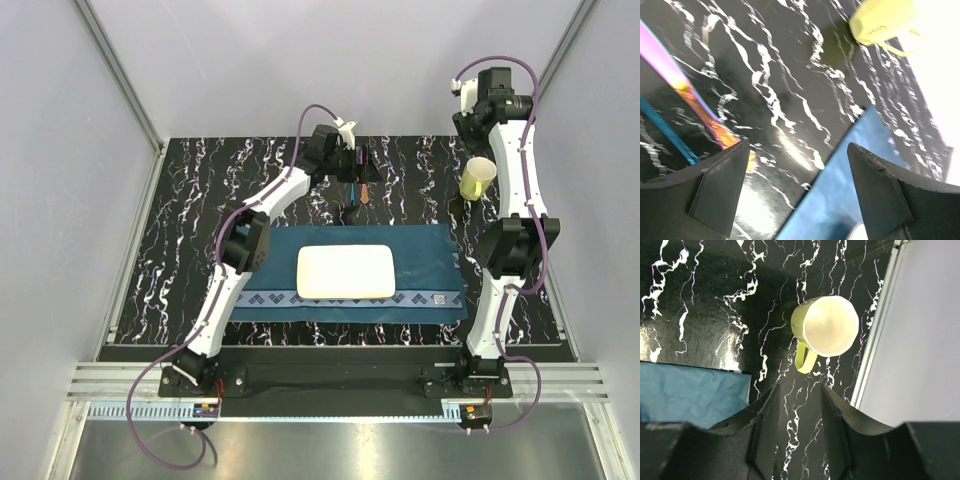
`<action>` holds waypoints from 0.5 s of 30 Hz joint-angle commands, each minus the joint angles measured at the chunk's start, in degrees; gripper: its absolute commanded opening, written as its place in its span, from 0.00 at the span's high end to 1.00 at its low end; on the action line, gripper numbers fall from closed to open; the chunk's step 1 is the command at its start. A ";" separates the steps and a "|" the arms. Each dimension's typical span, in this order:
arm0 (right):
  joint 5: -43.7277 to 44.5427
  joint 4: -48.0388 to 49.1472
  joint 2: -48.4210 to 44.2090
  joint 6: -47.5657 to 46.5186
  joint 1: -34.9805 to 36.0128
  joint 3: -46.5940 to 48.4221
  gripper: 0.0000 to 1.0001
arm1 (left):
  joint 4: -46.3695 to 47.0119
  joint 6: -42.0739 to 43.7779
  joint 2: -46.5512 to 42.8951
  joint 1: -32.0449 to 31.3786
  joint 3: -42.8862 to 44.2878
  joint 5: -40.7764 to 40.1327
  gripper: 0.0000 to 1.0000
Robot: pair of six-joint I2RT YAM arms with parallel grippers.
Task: Set the dinner table for one person
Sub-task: Move the fork to the center of the board.
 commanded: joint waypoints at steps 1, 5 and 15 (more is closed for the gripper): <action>-0.09 -0.06 -0.88 0.12 0.49 2.74 0.55 | 4.30 -4.80 -0.11 0.15 -0.63 6.68 0.16; 0.09 -0.15 -0.79 0.04 0.49 2.65 0.55 | 4.03 -4.45 0.24 0.23 -1.34 6.25 0.17; 0.09 -0.15 0.00 -0.05 0.58 3.88 0.55 | -0.27 -1.46 1.03 0.50 -0.28 1.77 0.17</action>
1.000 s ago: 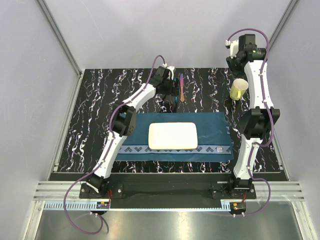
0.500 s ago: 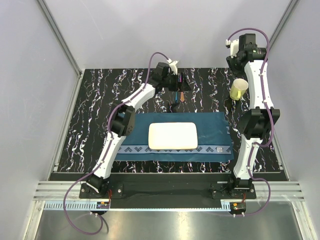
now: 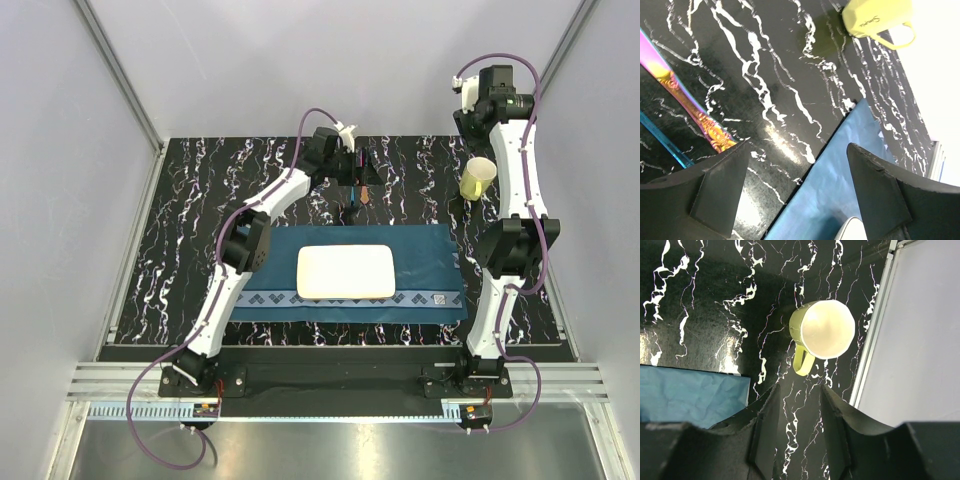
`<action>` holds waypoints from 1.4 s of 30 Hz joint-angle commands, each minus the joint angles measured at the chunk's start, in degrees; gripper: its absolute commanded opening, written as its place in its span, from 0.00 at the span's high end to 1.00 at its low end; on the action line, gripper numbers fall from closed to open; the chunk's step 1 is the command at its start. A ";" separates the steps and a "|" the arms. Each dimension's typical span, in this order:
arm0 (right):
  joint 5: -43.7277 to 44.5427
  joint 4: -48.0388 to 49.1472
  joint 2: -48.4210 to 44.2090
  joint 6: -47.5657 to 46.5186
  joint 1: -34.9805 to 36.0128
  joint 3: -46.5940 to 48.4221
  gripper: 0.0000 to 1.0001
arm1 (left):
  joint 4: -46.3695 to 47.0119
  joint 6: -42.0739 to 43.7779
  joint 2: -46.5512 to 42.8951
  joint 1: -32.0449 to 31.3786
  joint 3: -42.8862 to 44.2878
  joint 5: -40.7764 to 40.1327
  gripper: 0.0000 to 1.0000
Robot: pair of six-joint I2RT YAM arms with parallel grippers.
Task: Set the dinner table for one person
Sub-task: Move the fork to the center of the board.
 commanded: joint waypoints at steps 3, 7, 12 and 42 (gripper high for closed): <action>0.04 -0.04 -0.09 -0.05 0.49 2.55 0.55 | -1.52 1.73 0.97 0.59 0.88 -2.54 0.17; 0.13 0.05 0.17 0.03 0.58 2.81 0.55 | -2.14 1.73 1.49 0.85 1.14 -2.29 0.17; 0.13 0.05 0.26 -0.05 2.07 2.90 0.55 | -2.41 1.73 1.85 0.94 0.97 -2.20 0.17; 0.31 0.14 -0.18 0.30 2.51 3.08 0.55 | -8.38 4.36 -0.61 3.39 -2.81 -4.13 0.18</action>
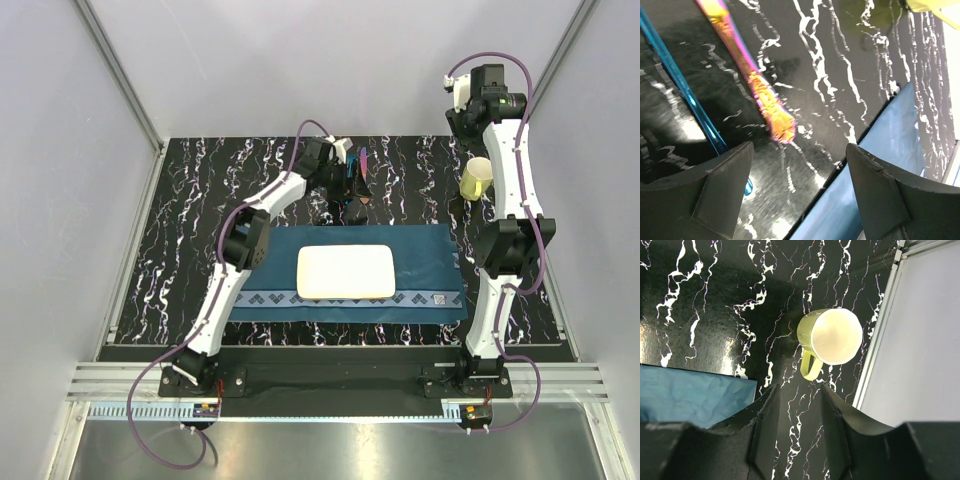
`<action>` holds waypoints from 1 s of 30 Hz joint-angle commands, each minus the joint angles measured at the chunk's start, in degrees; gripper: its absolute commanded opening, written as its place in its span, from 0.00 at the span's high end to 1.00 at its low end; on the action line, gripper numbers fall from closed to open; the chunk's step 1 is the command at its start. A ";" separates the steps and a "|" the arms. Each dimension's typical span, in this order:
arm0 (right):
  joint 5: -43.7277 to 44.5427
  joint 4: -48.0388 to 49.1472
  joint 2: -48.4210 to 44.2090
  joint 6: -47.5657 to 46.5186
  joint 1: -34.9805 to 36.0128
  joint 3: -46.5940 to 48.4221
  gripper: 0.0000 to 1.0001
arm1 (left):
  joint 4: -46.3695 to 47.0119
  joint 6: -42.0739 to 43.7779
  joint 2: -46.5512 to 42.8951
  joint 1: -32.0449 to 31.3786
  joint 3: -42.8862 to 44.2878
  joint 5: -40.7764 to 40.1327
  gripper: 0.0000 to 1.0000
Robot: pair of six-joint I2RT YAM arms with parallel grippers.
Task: Set the dinner table for one person
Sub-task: Move the fork to the center of the board.
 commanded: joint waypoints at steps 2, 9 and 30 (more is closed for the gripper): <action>-0.15 0.12 -0.53 0.39 0.48 2.27 0.55 | -3.44 2.73 -3.74 2.72 -1.35 -3.06 0.18; -0.50 0.03 -0.35 0.39 0.57 2.53 0.55 | -4.94 5.36 -4.88 4.83 -1.96 -5.08 0.18; -0.15 0.20 0.44 0.21 0.57 4.64 0.55 | -7.14 13.97 -13.76 3.43 -0.65 -0.60 0.19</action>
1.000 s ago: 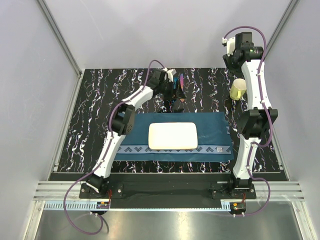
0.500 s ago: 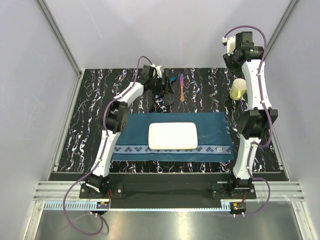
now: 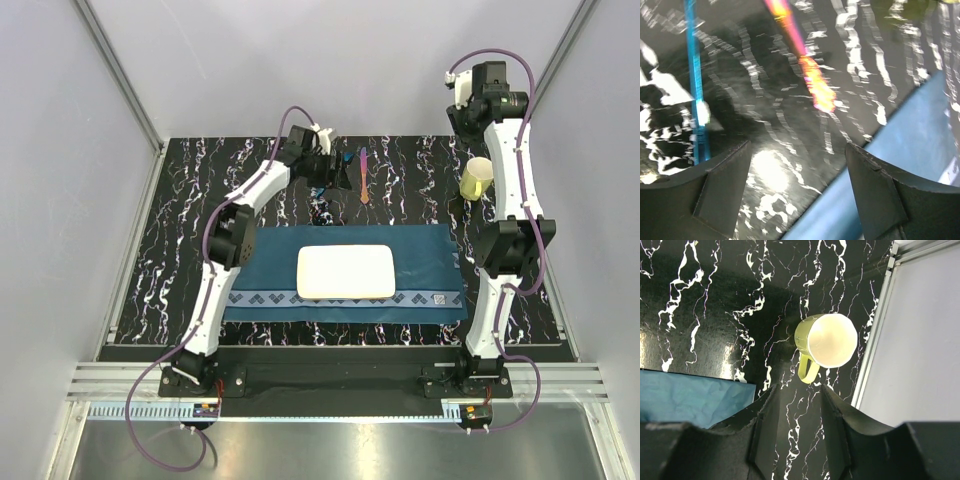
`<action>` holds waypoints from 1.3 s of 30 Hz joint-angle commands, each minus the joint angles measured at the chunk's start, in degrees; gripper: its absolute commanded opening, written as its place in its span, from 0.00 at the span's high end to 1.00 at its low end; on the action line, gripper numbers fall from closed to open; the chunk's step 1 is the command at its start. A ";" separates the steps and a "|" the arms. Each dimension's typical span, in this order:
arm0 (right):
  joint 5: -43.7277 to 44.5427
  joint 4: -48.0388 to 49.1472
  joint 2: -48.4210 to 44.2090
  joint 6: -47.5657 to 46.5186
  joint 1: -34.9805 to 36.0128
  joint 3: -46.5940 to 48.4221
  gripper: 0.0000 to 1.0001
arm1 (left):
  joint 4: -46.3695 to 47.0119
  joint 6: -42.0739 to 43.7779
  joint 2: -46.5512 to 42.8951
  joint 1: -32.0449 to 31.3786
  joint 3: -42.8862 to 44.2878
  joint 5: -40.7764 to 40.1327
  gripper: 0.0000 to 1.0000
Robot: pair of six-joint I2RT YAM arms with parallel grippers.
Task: Set the dinner table for one person
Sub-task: Move the fork to the center of the board.
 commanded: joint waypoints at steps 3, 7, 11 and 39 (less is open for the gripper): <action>-0.24 0.14 0.60 0.13 0.63 3.62 0.55 | -2.40 8.81 -7.51 -0.70 5.92 1.45 0.18; -0.15 0.23 0.95 0.12 0.63 4.50 0.55 | -7.93 19.96 -7.51 -0.79 9.36 -4.77 0.15; 0.29 0.31 0.60 -0.05 0.55 4.85 0.55 | -11.46 33.92 -7.86 -0.96 9.19 -13.54 0.13; 1.16 0.49 0.51 -0.40 1.07 5.29 0.55 | -11.82 28.96 0.22 -1.05 9.01 -16.48 0.07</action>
